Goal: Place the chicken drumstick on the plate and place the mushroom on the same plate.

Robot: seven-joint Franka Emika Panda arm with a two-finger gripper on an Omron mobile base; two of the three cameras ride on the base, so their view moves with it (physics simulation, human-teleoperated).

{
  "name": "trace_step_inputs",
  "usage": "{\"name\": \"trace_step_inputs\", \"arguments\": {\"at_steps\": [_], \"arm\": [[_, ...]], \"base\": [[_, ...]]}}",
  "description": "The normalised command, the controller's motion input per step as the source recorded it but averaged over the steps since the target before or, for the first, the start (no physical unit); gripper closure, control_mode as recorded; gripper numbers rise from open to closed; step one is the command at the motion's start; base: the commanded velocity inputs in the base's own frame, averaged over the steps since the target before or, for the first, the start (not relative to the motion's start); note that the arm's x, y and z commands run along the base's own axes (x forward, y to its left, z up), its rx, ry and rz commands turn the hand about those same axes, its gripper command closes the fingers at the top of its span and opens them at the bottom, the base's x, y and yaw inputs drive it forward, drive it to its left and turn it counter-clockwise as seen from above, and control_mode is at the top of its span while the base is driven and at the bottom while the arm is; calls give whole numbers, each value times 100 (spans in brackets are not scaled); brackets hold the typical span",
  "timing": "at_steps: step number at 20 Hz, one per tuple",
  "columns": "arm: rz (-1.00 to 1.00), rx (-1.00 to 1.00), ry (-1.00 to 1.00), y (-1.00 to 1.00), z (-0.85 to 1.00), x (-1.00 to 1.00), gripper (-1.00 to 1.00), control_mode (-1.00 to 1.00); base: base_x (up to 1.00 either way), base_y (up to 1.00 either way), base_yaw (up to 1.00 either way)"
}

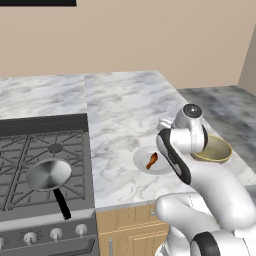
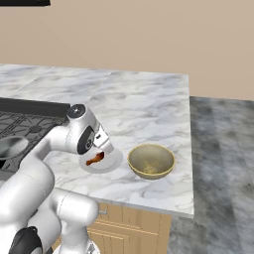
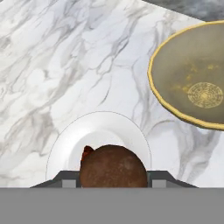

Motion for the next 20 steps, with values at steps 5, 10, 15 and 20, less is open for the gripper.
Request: {"name": "trace_step_inputs", "arguments": {"at_steps": [5, 10, 15, 20], "arm": [[0, 0, 7, 5, -25, 4, 100, -100], [0, 0, 5, 7, -33, 13, 100, -100], [0, 0, 1, 2, -18, 24, 100, -100], [0, 0, 0, 0, -19, 21, 100, -100]], "base": [[0, 0, 0], [0, 0, 0], [0, 0, 0], [0, 0, 0]]}}
